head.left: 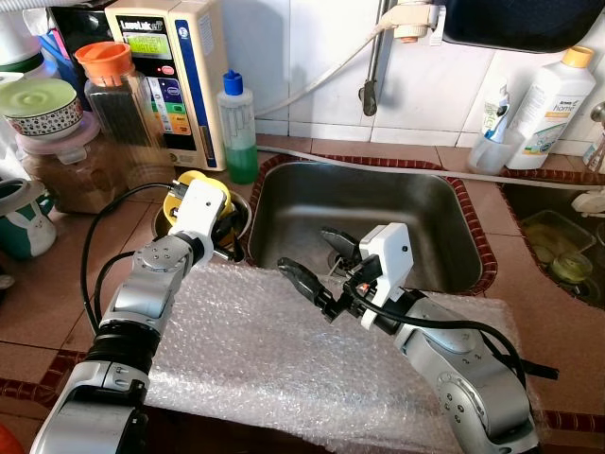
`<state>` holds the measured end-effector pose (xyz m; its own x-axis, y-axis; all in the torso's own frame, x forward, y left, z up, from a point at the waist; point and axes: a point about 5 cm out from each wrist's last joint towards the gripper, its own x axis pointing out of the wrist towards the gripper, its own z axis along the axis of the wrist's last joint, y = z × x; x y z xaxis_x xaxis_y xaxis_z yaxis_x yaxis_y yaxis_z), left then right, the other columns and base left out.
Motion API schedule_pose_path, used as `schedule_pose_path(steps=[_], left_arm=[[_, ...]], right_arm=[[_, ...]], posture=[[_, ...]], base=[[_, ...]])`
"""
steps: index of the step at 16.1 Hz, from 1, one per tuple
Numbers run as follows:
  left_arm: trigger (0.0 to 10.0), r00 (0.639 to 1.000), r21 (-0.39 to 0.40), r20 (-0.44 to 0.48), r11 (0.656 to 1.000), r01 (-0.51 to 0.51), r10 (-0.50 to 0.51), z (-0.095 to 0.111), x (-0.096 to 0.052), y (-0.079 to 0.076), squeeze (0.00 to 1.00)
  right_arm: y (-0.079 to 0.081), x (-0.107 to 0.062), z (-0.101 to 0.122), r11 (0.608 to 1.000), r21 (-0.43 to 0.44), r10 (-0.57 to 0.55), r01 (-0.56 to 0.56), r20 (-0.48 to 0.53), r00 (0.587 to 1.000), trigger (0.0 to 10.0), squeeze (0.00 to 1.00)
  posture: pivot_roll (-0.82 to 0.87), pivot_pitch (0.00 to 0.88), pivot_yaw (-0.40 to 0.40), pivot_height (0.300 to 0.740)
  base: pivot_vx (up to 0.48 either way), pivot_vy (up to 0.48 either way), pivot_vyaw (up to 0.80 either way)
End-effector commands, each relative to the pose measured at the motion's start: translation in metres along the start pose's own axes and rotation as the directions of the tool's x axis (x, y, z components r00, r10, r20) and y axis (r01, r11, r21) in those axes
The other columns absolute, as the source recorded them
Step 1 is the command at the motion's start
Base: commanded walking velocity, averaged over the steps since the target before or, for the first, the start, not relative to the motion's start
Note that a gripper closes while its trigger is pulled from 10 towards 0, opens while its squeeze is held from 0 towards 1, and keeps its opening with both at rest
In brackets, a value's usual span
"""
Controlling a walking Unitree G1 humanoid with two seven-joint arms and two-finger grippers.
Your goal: Kitchen organization
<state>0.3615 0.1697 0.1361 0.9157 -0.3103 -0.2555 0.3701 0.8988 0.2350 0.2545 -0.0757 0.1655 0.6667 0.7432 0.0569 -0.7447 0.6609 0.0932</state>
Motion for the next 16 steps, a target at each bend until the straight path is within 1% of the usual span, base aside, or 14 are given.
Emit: schedule_pose_path(steps=[1, 7, 9, 11, 13, 14, 15, 16], left_arm=[[0.0, 1.0, 0.005, 0.008, 1.0, 0.0, 0.0, 0.002, -0.001, 0.003, 0.0], [0.0, 1.0, 0.009, 0.008, 1.0, -0.009, 0.009, 0.001, -0.002, 0.004, 0.0], [0.0, 1.0, 0.024, 0.019, 0.999, -0.024, 0.024, 0.003, -0.001, 0.004, 0.0], [0.0, 0.991, 0.093, 0.079, 0.989, -0.113, 0.106, 0.012, -0.004, 0.012, 0.0], [0.0, 0.976, 0.131, 0.137, 0.973, -0.188, 0.17, 0.017, -0.008, 0.017, 0.0], [0.0, 0.957, 0.157, 0.192, 0.955, -0.25, 0.219, 0.018, -0.013, 0.018, 0.0], [0.0, 0.945, 0.207, 0.233, 0.938, -0.279, 0.23, 0.02, -0.017, 0.016, 0.0], [0.0, 0.94, 0.224, 0.251, 0.93, -0.29, 0.233, 0.02, -0.018, 0.015, 0.0]], right_arm=[[0.0, 0.001, 0.002, 1.0, -0.007, -0.002, 0.002, 0.003, 1.0, 10.0, 0.0], [-0.001, 0.002, 0.001, 1.0, -0.009, -0.006, 0.006, 0.001, 1.0, 10.0, 0.0], [-0.002, 0.002, 0.002, 1.0, -0.011, -0.008, 0.008, 0.001, 1.0, 10.0, 0.0], [-0.003, 0.003, 0.002, 1.0, -0.014, -0.008, 0.008, 0.002, 1.0, 10.0, 0.0], [-0.004, 0.003, 0.002, 1.0, -0.016, -0.012, 0.012, 0.002, 1.0, 10.0, 0.0], [-0.005, 0.002, 0.002, 1.0, -0.019, -0.015, 0.015, 0.003, 1.0, 10.0, 0.0], [-0.006, 0.002, 0.003, 1.0, -0.021, -0.022, 0.022, 0.005, 1.0, 10.0, 0.0], [-0.006, 0.002, 0.003, 0.999, -0.021, -0.025, 0.025, 0.007, 1.0, 10.0, 0.0]], posture=[[0.04, 0.024, 0.044, 0.74], [0.04, 0.018, 0.043, 0.74], [0.04, 0.015, 0.041, 0.74], [0.04, 0.013, 0.041, 0.74], [0.04, 0.011, 0.04, 0.74], [0.04, 0.01, 0.038, 0.74], [0.04, 0.01, 0.037, 0.74], [0.04, 0.01, 0.037, 0.74]], base=[[0.0, 0.0, 0.0], [0.0, 0.0, 0.0], [0.0, 0.0, 0.0], [0.0, 0.0, 0.0], [0.0, 0.0, 0.0], [0.0, 0.0, 0.0], [0.0, 0.0, 0.0], [0.0, 0.0, 0.0]])
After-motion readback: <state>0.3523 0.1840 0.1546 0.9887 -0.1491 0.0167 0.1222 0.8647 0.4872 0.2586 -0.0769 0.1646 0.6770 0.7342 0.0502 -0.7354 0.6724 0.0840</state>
